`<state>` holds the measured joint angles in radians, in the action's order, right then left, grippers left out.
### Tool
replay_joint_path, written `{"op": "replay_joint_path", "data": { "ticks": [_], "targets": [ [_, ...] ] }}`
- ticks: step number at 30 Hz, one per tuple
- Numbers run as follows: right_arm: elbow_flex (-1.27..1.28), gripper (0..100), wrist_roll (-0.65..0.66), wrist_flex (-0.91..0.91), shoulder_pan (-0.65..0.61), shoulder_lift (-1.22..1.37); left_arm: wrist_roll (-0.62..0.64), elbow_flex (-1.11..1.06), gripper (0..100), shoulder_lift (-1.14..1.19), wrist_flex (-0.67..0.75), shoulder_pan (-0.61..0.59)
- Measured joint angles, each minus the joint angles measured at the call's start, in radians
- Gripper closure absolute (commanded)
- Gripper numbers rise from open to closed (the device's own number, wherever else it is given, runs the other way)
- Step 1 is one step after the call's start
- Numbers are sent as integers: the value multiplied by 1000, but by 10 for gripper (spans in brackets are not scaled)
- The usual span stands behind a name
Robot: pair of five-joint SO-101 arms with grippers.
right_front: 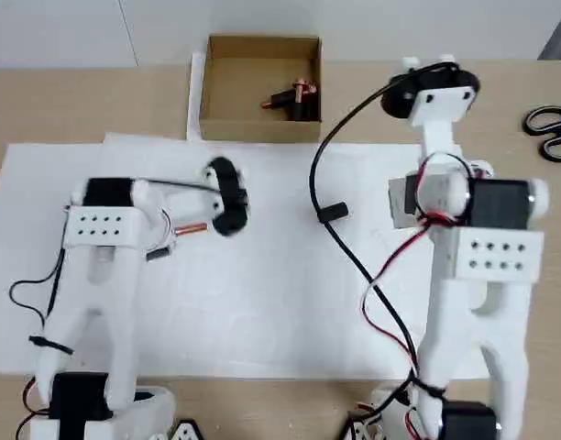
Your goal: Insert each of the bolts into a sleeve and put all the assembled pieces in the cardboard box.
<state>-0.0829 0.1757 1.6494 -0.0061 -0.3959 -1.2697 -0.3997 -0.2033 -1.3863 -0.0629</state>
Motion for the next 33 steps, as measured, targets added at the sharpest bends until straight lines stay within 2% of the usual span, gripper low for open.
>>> {"op": "replay_joint_path", "data": {
  "ticks": [8,11,14,21,29,33],
  "targets": [
    [0,995,0,3,0,-23,-52,-233,993,-2,327,66],
    [0,995,0,3,0,-23,-52,-242,990,-2,394,100],
    [0,995,0,3,0,-23,-52,-247,983,-2,413,121],
    [0,995,0,9,0,-23,-52,-245,862,-3,420,126],
    [0,995,0,12,0,-23,-40,-245,863,-12,425,126],
    [0,995,0,12,0,-23,68,-170,863,-12,382,126]
  ]
}}
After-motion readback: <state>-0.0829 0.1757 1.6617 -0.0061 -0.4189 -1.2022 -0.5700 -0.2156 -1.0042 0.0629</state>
